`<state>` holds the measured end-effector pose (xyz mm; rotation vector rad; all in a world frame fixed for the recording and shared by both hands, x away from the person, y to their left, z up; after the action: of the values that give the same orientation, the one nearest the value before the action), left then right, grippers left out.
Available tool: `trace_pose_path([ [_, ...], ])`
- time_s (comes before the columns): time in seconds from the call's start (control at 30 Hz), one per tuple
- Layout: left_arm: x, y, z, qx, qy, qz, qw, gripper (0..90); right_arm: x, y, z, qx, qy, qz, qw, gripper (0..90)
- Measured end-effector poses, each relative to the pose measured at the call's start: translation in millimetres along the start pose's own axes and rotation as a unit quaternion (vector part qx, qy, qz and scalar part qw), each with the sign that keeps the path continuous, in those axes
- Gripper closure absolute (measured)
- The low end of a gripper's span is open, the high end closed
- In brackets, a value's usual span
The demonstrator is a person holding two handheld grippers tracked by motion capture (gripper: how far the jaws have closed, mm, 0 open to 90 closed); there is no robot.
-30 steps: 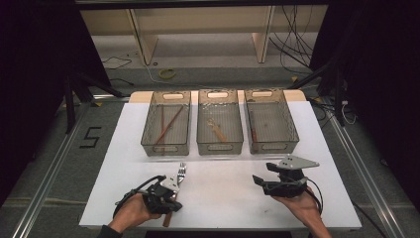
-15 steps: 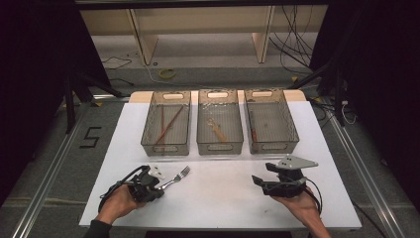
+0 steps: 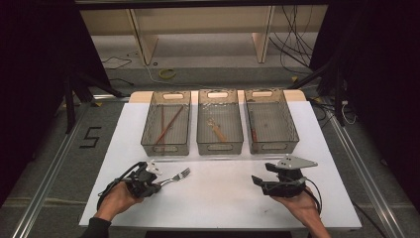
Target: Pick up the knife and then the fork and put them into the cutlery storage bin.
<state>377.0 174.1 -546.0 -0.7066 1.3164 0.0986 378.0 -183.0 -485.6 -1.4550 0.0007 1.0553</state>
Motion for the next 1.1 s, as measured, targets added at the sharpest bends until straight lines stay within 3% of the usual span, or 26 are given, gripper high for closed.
trace_pose_path([
  [0.23,0.1,1.0,7.6,-0.004,-0.010,0.004,0.9999,88.4,0.4,0.0,0.0,0.001,-0.001,-0.001,1.0000,32.3],
  [0.47,-14.3,-7.0,9.0,0.001,0.007,-0.010,0.9999,83.8,0.4,-0.4,-0.4,0.004,-0.001,-0.001,1.0000,32.3],
  [0.53,-19.8,-8.5,12.1,0.014,0.017,0.013,0.9997,76.5,0.6,-0.7,-0.2,0.004,-0.001,-0.001,1.0000,32.3],
  [0.6,-24.6,-13.1,18.5,0.021,0.011,0.020,0.9995,68.1,0.8,-0.9,0.3,0.005,-0.002,-0.001,1.0000,32.3],
  [0.7,-27.9,-16.5,26.0,0.010,0.027,0.023,0.9993,56.5,1.1,-1.3,0.6,0.003,-0.005,-0.001,1.0000,32.3],
  [0.77,-28.7,-13.7,30.3,0.016,0.023,0.036,0.9990,49.0,1.1,-1.2,0.5,0.003,-0.005,-0.002,1.0000,32.3],
  [0.8,-28.8,-13.0,31.8,0.007,0.021,0.033,0.9992,45.7,1.0,-1.2,0.5,0.004,-0.005,-0.001,1.0000,32.3],
  [0.87,-28.4,-9.7,34.0,0.005,0.018,0.031,0.9994,42.1,1.0,-1.5,0.4,0.004,-0.005,-0.002,1.0000,32.3],
  [1.1,-23.5,13.3,35.9,0.013,0.015,0.063,0.9978,33.7,0.8,-2.0,2.9,-0.002,-0.006,-0.003,1.0000,32.3],
])
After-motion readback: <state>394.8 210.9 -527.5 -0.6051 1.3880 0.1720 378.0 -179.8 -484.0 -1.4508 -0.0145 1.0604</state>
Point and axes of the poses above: each handheld gripper's, and its own axes: x roughly forward along the jaws, y roughly out of its underside, z roughly to its left, the point moved 8 cm from there along x, roughly forward along the jaws, and after that the axes turned 9 degrees about x, right-handed, at the moved point
